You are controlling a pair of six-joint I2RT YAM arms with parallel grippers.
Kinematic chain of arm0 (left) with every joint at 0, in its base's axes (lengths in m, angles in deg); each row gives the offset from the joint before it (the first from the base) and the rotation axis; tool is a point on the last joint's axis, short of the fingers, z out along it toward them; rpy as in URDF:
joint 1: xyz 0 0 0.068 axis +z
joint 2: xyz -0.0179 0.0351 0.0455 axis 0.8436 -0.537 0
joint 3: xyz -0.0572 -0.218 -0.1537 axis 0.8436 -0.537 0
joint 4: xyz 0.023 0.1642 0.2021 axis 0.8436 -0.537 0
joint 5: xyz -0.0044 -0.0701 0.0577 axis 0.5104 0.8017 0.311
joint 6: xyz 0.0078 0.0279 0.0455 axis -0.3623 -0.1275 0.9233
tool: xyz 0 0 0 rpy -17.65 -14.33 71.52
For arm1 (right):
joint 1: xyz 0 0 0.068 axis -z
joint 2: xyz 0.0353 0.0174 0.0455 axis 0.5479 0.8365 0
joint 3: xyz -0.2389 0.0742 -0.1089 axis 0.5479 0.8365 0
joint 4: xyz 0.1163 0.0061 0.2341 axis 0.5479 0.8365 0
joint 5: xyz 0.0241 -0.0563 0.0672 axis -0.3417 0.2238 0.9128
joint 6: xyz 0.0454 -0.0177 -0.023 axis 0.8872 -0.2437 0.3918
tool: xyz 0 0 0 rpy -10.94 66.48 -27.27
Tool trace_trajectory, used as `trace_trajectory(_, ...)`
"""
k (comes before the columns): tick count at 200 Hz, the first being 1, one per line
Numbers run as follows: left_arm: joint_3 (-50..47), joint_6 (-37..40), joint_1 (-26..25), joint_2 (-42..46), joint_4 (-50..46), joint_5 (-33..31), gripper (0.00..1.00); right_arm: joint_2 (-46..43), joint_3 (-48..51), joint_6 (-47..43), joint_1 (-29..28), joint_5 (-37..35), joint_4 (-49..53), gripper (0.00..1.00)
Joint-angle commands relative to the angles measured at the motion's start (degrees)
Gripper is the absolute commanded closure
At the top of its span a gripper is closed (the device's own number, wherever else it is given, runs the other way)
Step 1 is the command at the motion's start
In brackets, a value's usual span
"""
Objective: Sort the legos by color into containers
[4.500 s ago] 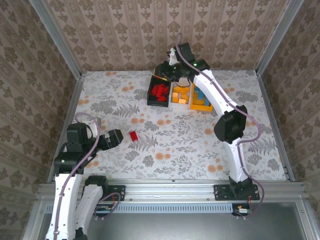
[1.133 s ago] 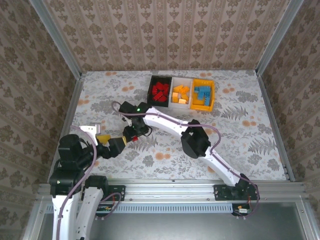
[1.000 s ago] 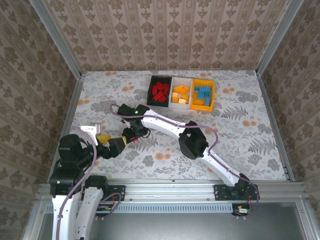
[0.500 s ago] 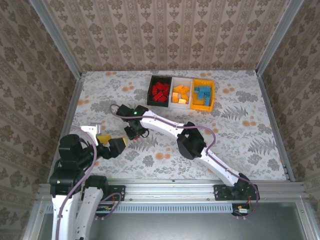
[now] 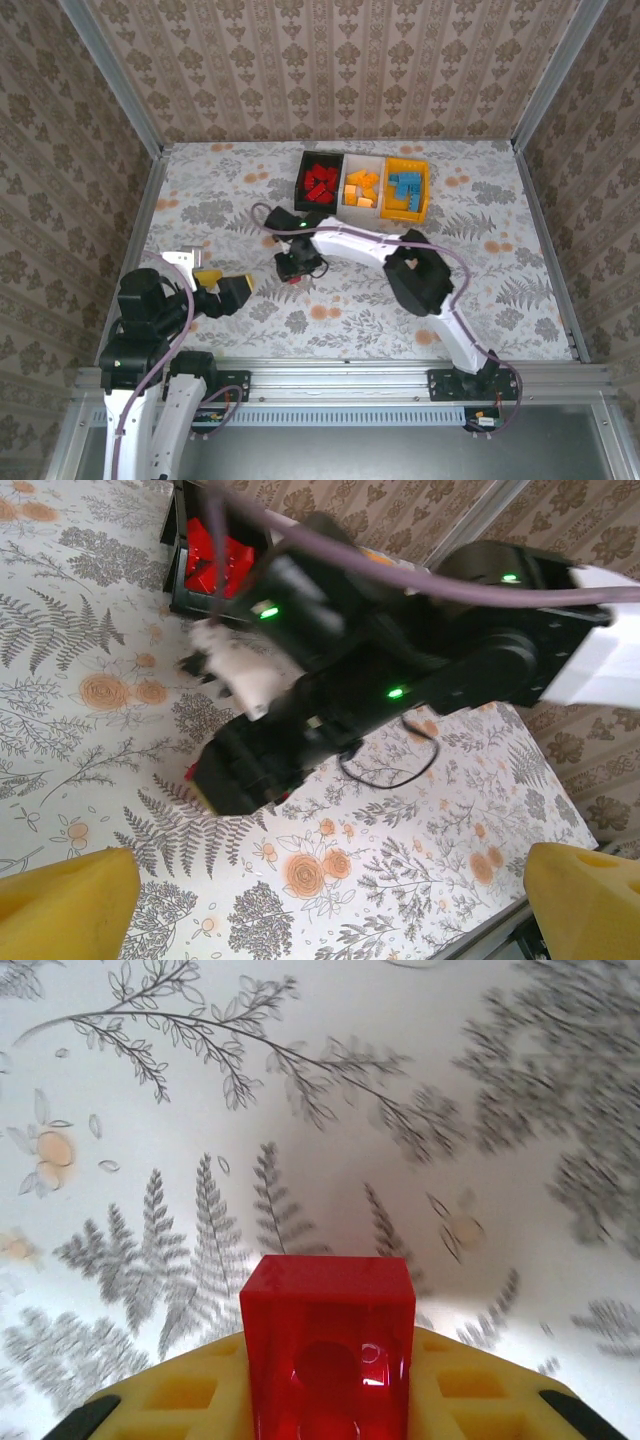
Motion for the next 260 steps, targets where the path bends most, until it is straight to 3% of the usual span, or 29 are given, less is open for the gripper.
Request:
trace_trajectory(1,-0.58,1.04,-0.35,-0.92,1.28,-0.23,0.00,-9.33,9.14,5.37,3.76,12.26,-10.25,0.69)
trace_trajectory(16,-0.67,0.98,-0.28,-1.39,1.36,-0.16,0.00,-13.73,16.24,7.90,6.20,18.37,-15.23,0.70)
trace_trajectory(50,-0.76,0.94,-0.13,-2.89,1.56,0.17,0.00,-24.03,27.04,10.95,11.19,24.28,-20.81,0.70)
trace_trajectory(98,-1.11,0.89,0.23,-4.79,1.66,0.66,0.00,-32.42,26.66,11.13,17.18,29.30,-19.14,0.69)
trace_trajectory(145,-1.35,0.80,0.63,-6.37,1.48,0.66,0.00,-31.91,13.74,9.32,22.46,32.43,-13.69,0.69)
trace_trajectory(192,-1.48,0.77,0.70,-7.58,1.52,0.92,0.00,-24.06,-2.85,9.34,26.11,32.75,-11.53,0.69)
trace_trajectory(215,-1.50,0.77,0.67,-7.50,1.48,0.92,0.00,-18.12,-11.76,8.56,26.29,30.52,-10.96,0.69)
trace_trajectory(260,-1.49,0.81,0.54,-7.03,1.39,0.83,0.00,-6.40,-29.36,3.08,25.03,18.03,-2.64,0.71)
